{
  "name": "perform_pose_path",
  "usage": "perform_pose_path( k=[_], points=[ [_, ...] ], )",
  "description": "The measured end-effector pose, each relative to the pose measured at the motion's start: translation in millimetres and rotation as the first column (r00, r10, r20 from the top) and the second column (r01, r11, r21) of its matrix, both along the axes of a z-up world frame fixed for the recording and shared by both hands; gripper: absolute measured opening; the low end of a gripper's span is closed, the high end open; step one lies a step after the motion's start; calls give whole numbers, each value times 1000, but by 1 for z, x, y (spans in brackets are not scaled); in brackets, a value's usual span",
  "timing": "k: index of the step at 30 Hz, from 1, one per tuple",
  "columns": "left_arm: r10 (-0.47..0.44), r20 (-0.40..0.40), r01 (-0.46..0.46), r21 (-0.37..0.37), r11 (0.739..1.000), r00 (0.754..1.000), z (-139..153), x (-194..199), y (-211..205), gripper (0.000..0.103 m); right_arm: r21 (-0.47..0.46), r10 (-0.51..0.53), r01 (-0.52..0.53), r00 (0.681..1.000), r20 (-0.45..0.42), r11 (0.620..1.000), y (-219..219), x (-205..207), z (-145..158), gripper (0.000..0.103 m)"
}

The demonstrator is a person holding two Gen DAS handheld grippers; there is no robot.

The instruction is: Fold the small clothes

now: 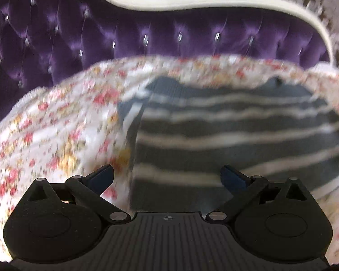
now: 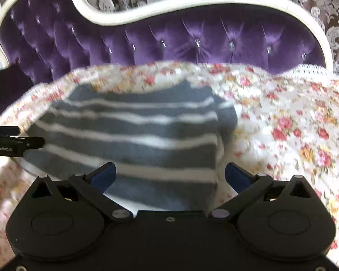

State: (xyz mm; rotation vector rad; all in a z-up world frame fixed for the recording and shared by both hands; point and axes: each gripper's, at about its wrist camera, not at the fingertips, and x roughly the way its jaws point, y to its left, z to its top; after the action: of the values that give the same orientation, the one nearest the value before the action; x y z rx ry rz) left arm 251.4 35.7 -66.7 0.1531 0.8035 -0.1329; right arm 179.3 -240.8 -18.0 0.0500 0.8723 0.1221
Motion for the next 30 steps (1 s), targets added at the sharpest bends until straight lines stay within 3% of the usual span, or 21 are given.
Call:
perform_pose_path(
  k=[2,4,10,25,27,29,30],
  points=[
    [6,-2,-6,-41,999,1000,-10,-2,9,103,-20,1,-2,998,-58,1000,-5,2,-10,102],
    [26,-3,-26,-109,994,1000,-14,-3,19,103,-35,20,-22,999,-47,999,-9,0,-12,103],
    [8,23,-6,-84,996,1000,-17,-9,15,103,-40,28,-32,996,-86,999,-15,-2,-12,103],
    [48,-10,-49,-58,997,999,-18,-2,8,103,-27,55,-58,993,-106,998,-19,2,-11,103],
    [51,-14,-52,-54,997,999,-18,-2,8,103,36,44,-40,994,-105,999,-27,2,-8,103],
    [54,-15,-55,-52,997,998,-18,-3,8,103,198,2,17,996,-92,980,-46,2,-4,103],
    [55,-14,-56,-50,997,998,-18,-3,7,103,301,-26,52,996,-90,952,-58,3,-4,103]
  ],
)
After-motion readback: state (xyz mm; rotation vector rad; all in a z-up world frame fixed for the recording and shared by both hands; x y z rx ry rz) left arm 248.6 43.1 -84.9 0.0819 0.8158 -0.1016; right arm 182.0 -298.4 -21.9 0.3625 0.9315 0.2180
